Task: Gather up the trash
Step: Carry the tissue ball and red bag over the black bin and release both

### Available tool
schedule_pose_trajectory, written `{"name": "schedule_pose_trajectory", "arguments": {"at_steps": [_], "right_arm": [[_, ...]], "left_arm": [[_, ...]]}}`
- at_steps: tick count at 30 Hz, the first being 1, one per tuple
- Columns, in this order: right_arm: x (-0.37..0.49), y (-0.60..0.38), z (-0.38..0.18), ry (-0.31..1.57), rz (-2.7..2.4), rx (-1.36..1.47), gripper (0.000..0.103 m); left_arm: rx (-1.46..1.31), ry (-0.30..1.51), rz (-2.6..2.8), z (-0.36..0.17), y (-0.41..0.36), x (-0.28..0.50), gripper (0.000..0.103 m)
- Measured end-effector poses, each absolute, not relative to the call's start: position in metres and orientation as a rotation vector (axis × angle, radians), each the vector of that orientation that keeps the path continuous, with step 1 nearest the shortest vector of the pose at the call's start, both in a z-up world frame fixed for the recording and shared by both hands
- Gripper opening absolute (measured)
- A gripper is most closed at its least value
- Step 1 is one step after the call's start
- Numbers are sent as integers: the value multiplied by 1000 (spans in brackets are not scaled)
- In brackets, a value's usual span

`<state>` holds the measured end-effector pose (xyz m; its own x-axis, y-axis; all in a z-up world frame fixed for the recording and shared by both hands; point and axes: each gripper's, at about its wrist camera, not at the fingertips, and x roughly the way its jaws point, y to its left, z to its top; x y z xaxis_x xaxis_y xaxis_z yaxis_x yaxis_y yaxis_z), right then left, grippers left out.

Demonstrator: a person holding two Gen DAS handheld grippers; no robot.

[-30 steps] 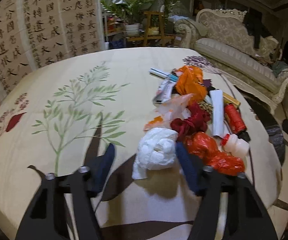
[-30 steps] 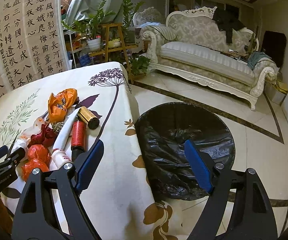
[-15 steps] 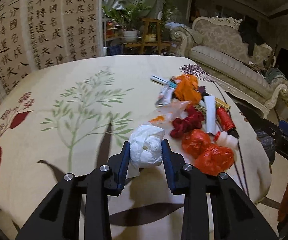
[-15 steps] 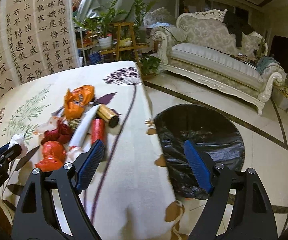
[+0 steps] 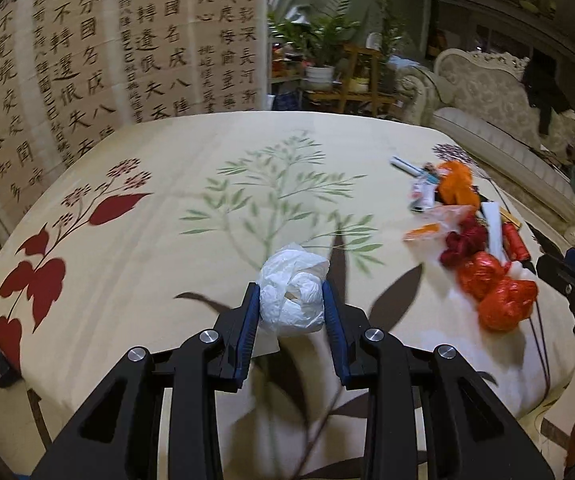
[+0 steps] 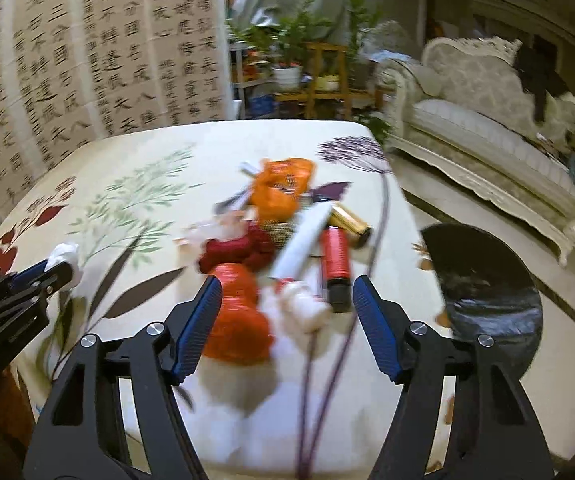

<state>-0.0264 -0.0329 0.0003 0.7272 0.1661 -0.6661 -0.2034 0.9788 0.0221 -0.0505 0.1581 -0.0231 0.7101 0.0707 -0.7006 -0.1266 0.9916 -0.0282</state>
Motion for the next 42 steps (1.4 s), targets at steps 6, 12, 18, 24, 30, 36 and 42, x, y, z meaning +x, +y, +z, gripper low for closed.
{"name": "schedule_pose_trajectory", "arguments": {"at_steps": [6,12,18,24,30,36,42], "right_arm": [[-23,-8,-17,777,232,-104,61],[-20,-1,-33,815,231,-140,47],[-30,-8,-19,769,239,-126,44],[-35,-39,5,696,191,-80,44],[-28,-96,12,666,52,-15,44],[-14,-153,5,654,-85,40,44],[-1,-192,-10,656,-181,41,44]], "left_arm": [[-102,769,129,-25,174,-55,33],[-115,773,127,-28,178,-56,33],[-114,762,102,-23,168,-55,33],[-100,724,38,-9,139,-49,33],[-76,704,-61,-1,93,-34,33],[-45,684,-174,5,38,-16,33],[14,656,-262,6,-21,4,33]]}}
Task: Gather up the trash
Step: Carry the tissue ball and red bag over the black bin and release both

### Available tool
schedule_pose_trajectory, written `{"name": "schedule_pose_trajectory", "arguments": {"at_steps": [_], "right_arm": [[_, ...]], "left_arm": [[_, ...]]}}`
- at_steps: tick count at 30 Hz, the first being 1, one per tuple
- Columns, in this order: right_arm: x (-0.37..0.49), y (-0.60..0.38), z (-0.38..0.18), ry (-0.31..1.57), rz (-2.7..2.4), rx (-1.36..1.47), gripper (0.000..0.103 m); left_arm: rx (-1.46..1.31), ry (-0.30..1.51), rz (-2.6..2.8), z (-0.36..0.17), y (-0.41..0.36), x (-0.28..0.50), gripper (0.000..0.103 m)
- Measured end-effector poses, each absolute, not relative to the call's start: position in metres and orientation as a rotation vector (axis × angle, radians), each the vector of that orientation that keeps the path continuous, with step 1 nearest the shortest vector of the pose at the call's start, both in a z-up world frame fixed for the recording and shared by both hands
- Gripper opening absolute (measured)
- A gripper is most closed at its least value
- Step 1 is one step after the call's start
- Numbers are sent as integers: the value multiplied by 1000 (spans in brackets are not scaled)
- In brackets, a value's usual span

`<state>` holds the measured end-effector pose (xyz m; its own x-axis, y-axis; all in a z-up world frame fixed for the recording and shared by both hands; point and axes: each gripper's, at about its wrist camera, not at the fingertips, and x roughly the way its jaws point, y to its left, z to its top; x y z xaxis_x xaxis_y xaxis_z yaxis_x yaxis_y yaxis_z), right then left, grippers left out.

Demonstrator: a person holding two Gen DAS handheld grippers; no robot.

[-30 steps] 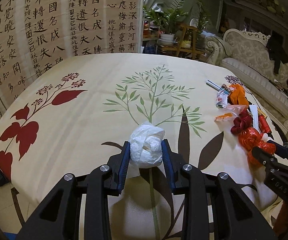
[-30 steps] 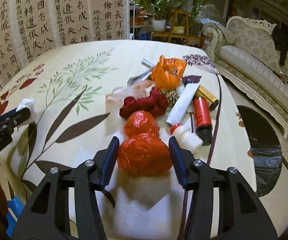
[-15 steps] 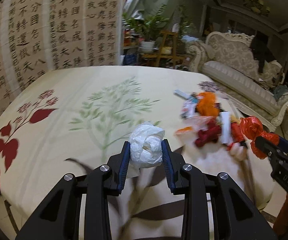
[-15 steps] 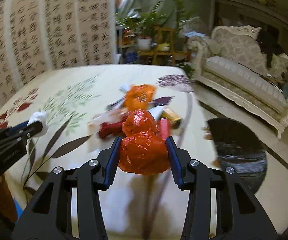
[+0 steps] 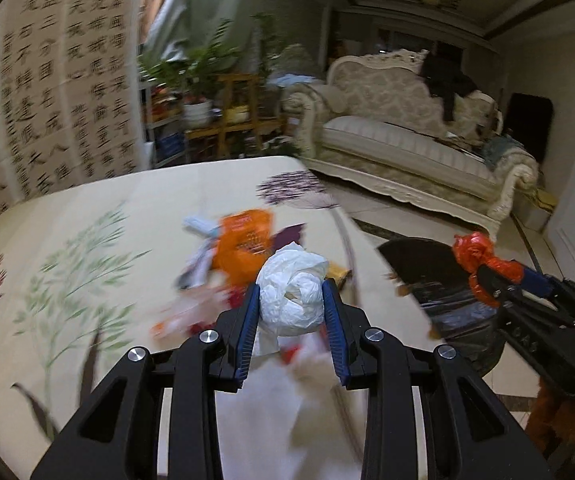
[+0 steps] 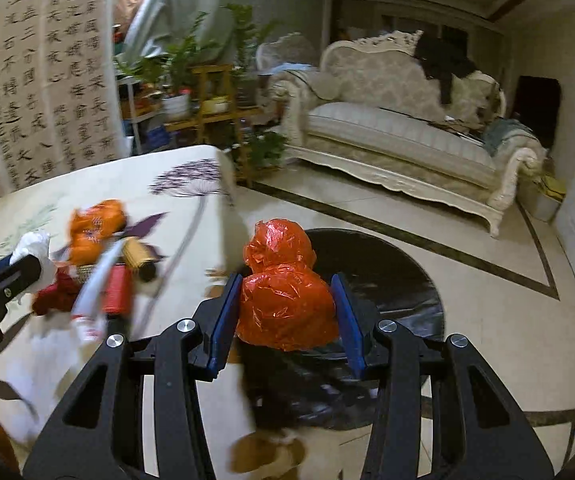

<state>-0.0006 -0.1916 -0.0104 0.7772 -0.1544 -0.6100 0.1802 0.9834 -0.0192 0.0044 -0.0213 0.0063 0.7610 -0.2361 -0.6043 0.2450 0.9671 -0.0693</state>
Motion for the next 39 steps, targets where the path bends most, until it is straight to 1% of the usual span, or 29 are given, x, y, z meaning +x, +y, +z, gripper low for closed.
{"name": "schedule_pose_trajectory", "arguments": {"at_steps": [13,28,29,30,31,32,33,39], "right_arm": [[28,-249,-37,672,-253,81,44],[40,-282,-53,696,-280,127,45],[40,-284,-54,698,-280,133,48],[39,-285,-55,698,-284,138,50],[39,-287,-55,696,-288,141,54],[37,-289,-54,695,-297,144,54],[36,-291,-54,695,-303,146,54],[29,-297,-49,684,-331,160,56]], "left_arm": [[90,695,-358,-9,-103,40,33],[173,736,-383,-29,-152,54,34],[175,733,-381,-30,-153,54,37],[176,732,-378,-30,-155,54,45],[175,731,-377,-31,-156,54,51],[175,728,-375,-31,-156,56,58],[175,722,-371,-30,-157,55,62],[167,717,-369,-28,-153,56,69]]}}
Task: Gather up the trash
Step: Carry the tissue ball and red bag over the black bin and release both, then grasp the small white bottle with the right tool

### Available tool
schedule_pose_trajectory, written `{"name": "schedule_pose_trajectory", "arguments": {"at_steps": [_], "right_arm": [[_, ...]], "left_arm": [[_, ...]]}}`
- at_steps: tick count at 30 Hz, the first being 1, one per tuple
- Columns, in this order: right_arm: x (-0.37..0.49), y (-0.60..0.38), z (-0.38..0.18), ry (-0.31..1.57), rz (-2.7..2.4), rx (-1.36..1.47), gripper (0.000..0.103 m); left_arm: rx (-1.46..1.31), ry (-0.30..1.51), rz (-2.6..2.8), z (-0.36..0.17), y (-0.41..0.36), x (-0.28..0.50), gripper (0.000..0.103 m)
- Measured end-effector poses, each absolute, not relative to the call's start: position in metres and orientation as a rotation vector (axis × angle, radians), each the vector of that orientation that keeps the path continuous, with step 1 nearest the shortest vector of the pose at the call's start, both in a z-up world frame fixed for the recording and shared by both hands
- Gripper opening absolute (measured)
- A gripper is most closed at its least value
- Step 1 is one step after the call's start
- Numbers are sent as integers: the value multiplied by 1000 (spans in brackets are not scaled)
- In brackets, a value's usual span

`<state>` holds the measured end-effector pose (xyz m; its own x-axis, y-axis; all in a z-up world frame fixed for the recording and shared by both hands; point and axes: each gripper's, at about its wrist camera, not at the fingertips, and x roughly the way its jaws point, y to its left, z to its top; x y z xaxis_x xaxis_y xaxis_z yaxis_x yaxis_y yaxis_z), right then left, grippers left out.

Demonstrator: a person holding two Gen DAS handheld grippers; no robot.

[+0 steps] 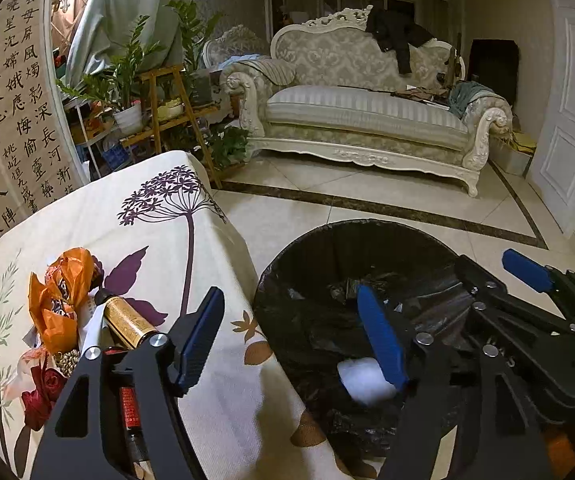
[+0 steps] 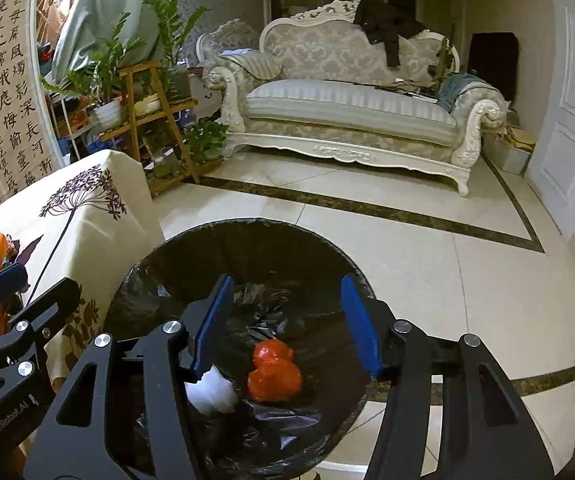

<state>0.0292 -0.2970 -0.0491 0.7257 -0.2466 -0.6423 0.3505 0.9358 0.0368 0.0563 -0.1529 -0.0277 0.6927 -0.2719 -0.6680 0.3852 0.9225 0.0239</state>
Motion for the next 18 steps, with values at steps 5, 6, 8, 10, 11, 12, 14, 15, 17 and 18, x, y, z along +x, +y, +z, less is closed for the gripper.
{"name": "schedule_pose_trajectory", "arguments": {"at_steps": [5,6,8,10,11,12,14,15,17,18], "right_arm": [[21,-295,-42,658,-352,166,69],[19,-294,-41,654,-353,167,71],[16,-291,-37,646,-344,176,77],[13,-286,-34,633,-338,184,79],[9,-283,-32,619,-335,189,81],[7,-279,-30,608,-333,190,82],[3,-270,-26,599,-319,188,83],[3,-264,-24,601,-305,187,83],[2,-251,-20,609,-263,188,84],[1,-246,-19,611,-250,189,84]], "left_arm": [[147,707,-356,-22,-145,53,74],[145,703,-353,-20,-143,51,75],[141,693,-345,-16,-138,48,77],[131,684,-333,-12,-130,44,78],[125,681,-329,-10,-125,44,78],[117,678,-324,-7,-119,41,78],[109,670,-308,-3,-108,37,79],[107,668,-297,-1,-102,35,79],[104,662,-282,2,-90,31,80],[102,656,-267,4,-80,28,80]]}}
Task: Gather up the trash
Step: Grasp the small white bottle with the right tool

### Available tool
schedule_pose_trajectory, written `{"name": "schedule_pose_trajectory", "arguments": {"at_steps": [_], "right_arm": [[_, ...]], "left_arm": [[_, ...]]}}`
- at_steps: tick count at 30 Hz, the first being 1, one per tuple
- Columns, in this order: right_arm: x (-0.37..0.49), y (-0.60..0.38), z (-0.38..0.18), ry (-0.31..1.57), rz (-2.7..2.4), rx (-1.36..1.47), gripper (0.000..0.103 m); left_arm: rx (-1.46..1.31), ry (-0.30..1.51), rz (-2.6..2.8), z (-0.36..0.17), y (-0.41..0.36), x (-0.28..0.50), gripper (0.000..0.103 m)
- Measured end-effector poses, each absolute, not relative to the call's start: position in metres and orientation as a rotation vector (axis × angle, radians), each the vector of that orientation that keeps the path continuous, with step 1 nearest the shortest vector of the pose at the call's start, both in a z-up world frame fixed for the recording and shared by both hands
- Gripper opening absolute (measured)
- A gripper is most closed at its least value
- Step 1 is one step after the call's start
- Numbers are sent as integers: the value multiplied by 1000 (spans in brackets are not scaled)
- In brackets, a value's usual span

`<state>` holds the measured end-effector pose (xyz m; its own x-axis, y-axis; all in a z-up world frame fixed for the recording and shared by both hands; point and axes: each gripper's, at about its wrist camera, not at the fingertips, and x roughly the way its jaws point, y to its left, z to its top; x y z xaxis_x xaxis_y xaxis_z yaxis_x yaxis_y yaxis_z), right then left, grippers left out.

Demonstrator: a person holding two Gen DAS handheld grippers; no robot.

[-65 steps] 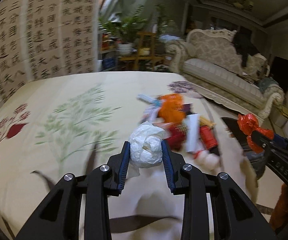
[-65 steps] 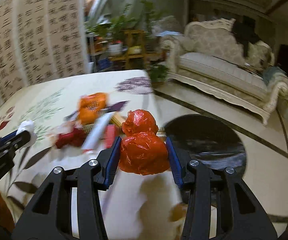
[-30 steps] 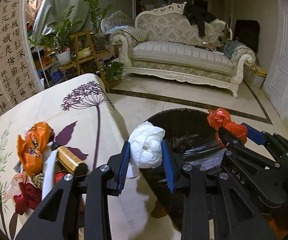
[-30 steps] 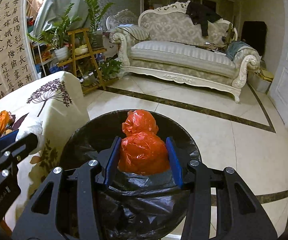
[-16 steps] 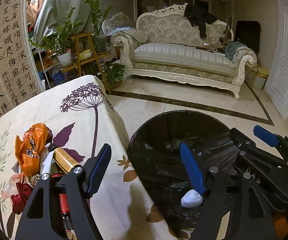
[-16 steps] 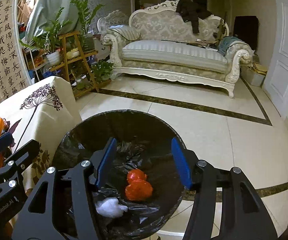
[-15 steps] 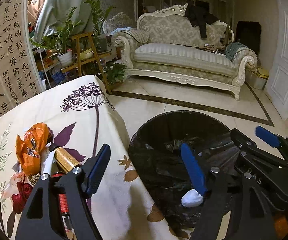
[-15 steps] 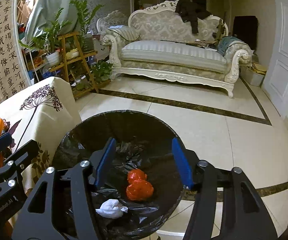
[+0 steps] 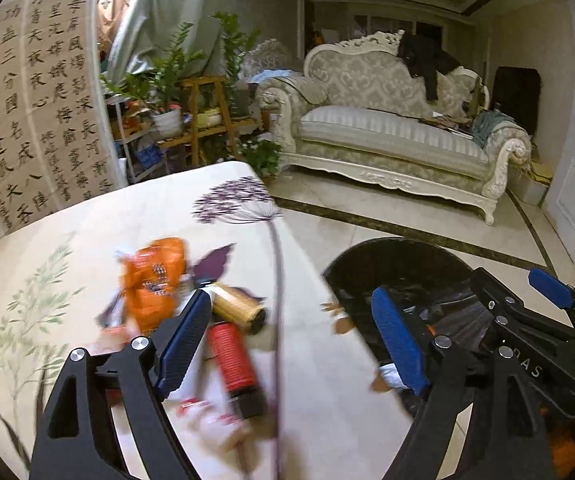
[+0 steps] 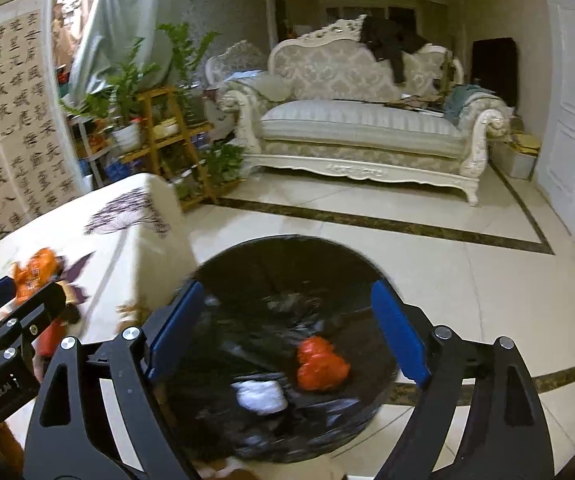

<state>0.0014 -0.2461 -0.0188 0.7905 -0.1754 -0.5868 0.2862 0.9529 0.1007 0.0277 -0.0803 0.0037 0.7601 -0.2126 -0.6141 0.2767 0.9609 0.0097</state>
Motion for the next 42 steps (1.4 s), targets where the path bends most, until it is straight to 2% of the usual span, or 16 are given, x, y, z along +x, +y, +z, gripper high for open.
{"name": "schedule_pose_trajectory", "arguments": {"at_steps": [9,12,16,25,28,31,42], "right_arm": [[2,-176,-12,642,-77,133,83],[0,-153,-12,652,-23,108,80],[-4,-127,-11,666,34,76,73],[-13,-76,-14,695,195,4,50],[-12,-65,-18,711,221,-14,47],[-8,-59,-27,745,251,-10,36],[0,-47,-42,804,257,-36,36]], "left_arm": [[95,639,-122,7,-7,8,80],[83,649,-70,4,19,4,80],[63,663,-6,-1,52,-4,80],[12,694,89,-12,100,-13,80],[2,702,104,-16,110,-16,80],[-5,711,111,-20,116,-16,80],[-22,721,104,-24,123,-13,80]]}}
